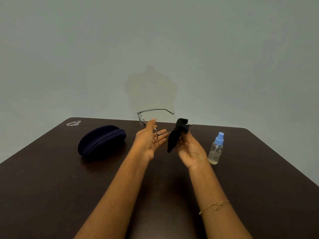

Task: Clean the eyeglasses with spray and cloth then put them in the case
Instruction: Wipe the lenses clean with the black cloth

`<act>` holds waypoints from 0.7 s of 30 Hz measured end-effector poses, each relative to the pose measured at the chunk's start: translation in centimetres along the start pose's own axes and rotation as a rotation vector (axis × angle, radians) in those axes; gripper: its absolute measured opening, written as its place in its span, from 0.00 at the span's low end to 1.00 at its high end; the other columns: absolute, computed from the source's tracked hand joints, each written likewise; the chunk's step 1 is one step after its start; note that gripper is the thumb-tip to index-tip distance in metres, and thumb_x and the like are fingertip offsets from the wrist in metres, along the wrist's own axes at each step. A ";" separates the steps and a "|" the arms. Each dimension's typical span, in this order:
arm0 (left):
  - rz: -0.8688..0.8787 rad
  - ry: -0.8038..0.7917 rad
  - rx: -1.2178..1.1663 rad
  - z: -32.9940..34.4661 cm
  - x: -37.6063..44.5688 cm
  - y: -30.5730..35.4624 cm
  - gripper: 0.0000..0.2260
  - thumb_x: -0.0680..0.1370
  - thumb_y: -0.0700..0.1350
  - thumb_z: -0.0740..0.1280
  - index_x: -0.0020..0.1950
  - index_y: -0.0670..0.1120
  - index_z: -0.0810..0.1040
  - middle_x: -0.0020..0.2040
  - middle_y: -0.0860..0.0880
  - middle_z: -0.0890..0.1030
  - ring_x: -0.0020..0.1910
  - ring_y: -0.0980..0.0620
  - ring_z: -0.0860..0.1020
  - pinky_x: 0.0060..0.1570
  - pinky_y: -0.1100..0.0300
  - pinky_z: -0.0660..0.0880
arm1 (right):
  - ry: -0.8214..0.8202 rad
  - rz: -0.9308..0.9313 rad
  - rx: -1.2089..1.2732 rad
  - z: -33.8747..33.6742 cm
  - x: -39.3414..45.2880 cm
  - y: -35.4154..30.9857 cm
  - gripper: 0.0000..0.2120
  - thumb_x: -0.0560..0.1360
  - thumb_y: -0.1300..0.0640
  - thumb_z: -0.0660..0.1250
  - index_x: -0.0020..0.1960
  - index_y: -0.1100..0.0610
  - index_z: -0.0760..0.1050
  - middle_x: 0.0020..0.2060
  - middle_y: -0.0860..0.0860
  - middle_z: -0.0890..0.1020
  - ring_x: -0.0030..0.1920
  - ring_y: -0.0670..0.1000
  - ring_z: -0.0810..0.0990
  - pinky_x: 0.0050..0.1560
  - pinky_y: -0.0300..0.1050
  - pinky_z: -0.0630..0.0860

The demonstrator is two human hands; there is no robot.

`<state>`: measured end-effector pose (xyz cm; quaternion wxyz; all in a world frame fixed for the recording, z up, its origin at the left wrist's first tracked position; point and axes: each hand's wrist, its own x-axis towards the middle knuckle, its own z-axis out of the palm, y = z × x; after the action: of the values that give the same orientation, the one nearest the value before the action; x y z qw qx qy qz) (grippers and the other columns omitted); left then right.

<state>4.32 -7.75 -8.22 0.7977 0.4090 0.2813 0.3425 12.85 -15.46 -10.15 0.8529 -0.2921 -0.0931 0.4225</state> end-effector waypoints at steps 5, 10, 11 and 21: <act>0.011 0.015 0.031 -0.1 0.0 0.0 0.19 0.77 0.53 0.61 0.61 0.41 0.71 0.45 0.44 0.81 0.37 0.51 0.80 0.27 0.62 0.78 | -0.092 0.050 -0.192 0.3 -0.5 0.6 0.05 0.73 0.62 0.63 0.49 0.59 0.74 0.31 0.52 0.82 0.34 0.48 0.80 0.34 0.38 0.78; 0.034 -0.006 0.090 -0.4 0.1 0.2 0.18 0.76 0.53 0.63 0.60 0.42 0.71 0.45 0.44 0.82 0.41 0.49 0.81 0.32 0.60 0.79 | -0.080 0.063 -0.158 0.1 -0.4 0.7 0.07 0.70 0.63 0.65 0.49 0.60 0.75 0.30 0.52 0.83 0.32 0.47 0.82 0.34 0.38 0.80; 0.057 -0.021 0.099 -0.5 0.2 0.1 0.18 0.76 0.52 0.63 0.61 0.41 0.70 0.47 0.43 0.82 0.43 0.49 0.81 0.36 0.60 0.79 | -0.034 0.047 -0.122 -0.2 -0.2 0.4 0.07 0.72 0.64 0.64 0.50 0.61 0.75 0.30 0.53 0.84 0.32 0.48 0.83 0.34 0.39 0.80; 0.547 0.034 0.529 -2.5 0.9 1.6 0.15 0.76 0.45 0.65 0.61 0.43 0.72 0.47 0.46 0.78 0.46 0.51 0.77 0.48 0.57 0.76 | 0.407 -0.642 -0.992 0.5 0.1 -3.0 0.16 0.72 0.71 0.60 0.49 0.53 0.75 0.35 0.46 0.77 0.38 0.46 0.76 0.30 0.28 0.70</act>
<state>2.57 -5.23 -8.31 0.5390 0.6549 0.2535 0.4651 14.71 -16.58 -8.05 0.7010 -0.6854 -0.1968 -0.0126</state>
